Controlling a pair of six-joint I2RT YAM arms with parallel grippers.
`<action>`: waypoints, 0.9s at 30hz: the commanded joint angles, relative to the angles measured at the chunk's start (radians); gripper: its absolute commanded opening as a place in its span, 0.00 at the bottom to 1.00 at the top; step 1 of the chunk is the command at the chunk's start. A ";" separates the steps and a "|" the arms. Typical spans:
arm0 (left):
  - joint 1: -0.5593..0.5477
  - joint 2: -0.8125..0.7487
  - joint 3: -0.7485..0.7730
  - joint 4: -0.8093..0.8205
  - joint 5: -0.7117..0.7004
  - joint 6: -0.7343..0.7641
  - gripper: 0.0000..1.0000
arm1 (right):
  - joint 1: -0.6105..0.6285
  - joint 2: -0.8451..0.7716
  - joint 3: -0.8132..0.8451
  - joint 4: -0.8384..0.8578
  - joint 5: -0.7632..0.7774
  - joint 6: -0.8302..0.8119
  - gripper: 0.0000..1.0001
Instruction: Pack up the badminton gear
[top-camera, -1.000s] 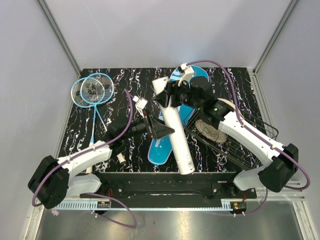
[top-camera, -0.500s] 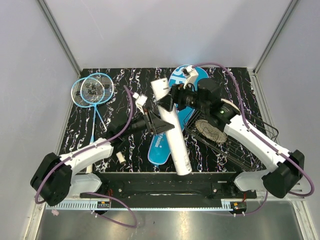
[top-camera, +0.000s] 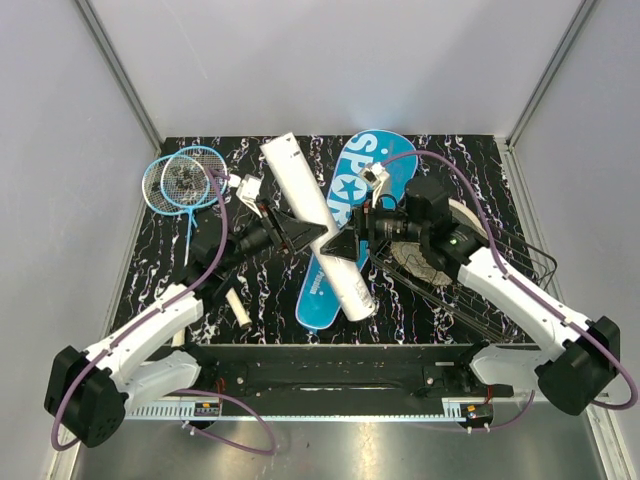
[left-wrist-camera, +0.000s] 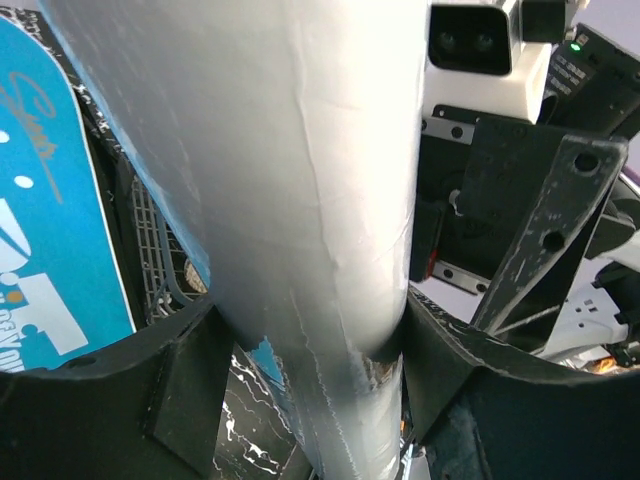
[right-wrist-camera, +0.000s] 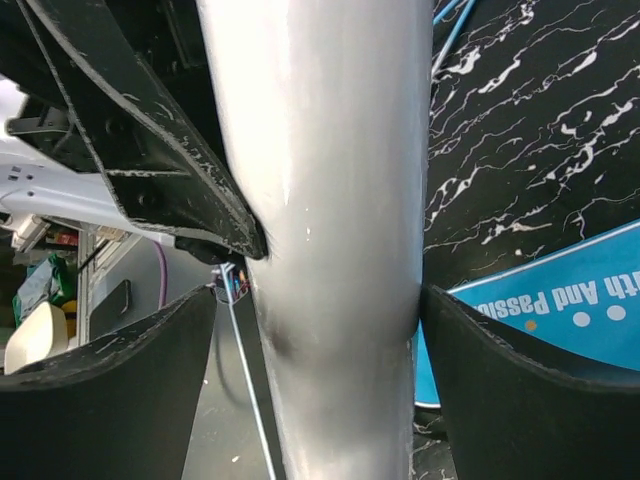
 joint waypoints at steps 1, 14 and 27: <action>0.008 -0.034 0.071 -0.018 -0.100 0.001 0.43 | 0.033 0.026 0.038 0.051 -0.017 -0.018 0.84; 0.010 -0.045 0.095 -0.103 -0.214 -0.055 0.45 | 0.129 0.149 0.174 -0.084 0.250 -0.163 0.75; 0.097 -0.143 0.242 -0.463 -0.328 0.031 0.99 | 0.096 0.222 0.308 -0.150 0.526 -0.387 0.48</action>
